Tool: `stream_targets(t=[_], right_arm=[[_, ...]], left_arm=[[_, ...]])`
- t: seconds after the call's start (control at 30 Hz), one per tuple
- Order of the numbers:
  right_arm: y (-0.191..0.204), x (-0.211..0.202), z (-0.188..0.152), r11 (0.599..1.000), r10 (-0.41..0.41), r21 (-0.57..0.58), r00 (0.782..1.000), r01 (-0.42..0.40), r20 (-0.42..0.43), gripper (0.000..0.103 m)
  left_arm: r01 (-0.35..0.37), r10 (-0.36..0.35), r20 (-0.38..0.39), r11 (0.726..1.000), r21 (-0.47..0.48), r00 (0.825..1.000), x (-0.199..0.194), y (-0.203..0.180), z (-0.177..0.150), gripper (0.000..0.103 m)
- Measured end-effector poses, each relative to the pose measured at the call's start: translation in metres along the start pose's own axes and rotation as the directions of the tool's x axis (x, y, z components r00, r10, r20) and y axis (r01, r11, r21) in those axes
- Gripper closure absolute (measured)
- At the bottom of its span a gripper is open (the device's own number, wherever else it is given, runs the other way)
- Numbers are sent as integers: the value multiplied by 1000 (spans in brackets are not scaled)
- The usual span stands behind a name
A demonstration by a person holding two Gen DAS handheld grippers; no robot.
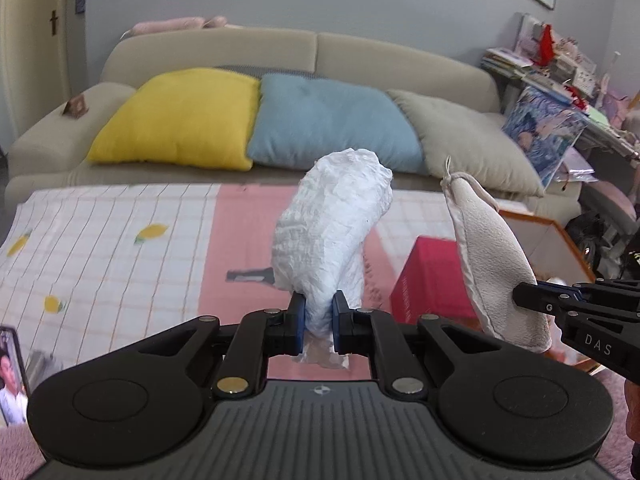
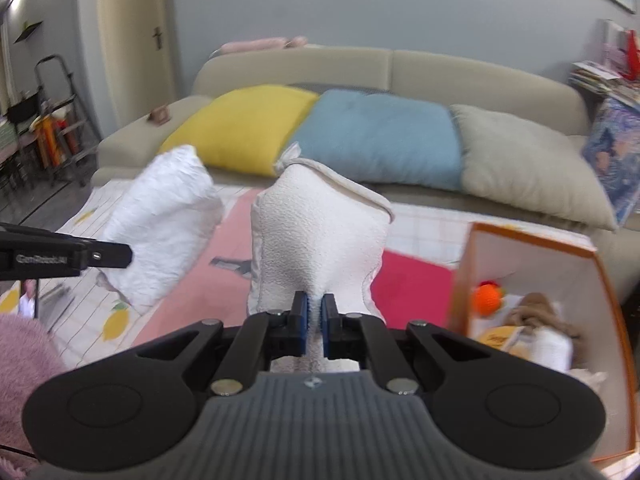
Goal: Organize soft objects
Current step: 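Lift the white cloth and beige mitt with both tools toward the orange box, then lower the white cloth and beige mitt into the orange box and open both tools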
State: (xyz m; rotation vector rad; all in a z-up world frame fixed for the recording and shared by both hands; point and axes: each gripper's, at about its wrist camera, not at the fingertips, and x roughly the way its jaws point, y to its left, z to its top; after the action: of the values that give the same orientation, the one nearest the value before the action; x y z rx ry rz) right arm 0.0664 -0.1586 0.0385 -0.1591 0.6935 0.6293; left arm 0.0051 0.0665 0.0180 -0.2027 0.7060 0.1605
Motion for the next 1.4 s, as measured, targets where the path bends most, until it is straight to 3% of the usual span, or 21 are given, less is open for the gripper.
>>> stream_targets(t=[0.27,0.47,0.73,0.9,1.03,1.2,1.4], right_arm=[[-61,-15,7,992,-123,18,992,123,16,99],[-106,-20,6,981,-193,23,981,193,2,99],[-171,-3,-5,971,-234,37,969,238,-83,99],[-200,17,-13,968,-242,35,962,248,-128,99],[-221,36,-16,960,-267,40,949,277,-167,99],[-235,56,-23,958,-269,45,943,283,-196,98],[-243,75,-29,956,-271,51,937,288,-219,94]], left_arm=[[160,-162,18,985,68,987,11,-60,29,89],[299,-297,-33,949,98,954,37,-115,42,89],[385,-373,-159,921,52,914,104,-169,64,89],[388,-356,-229,915,111,906,138,-206,74,89],[311,-246,-266,920,240,932,159,-229,66,89],[241,-125,-328,908,342,936,185,-250,53,88],[188,-44,-351,902,389,935,199,-261,47,85]])
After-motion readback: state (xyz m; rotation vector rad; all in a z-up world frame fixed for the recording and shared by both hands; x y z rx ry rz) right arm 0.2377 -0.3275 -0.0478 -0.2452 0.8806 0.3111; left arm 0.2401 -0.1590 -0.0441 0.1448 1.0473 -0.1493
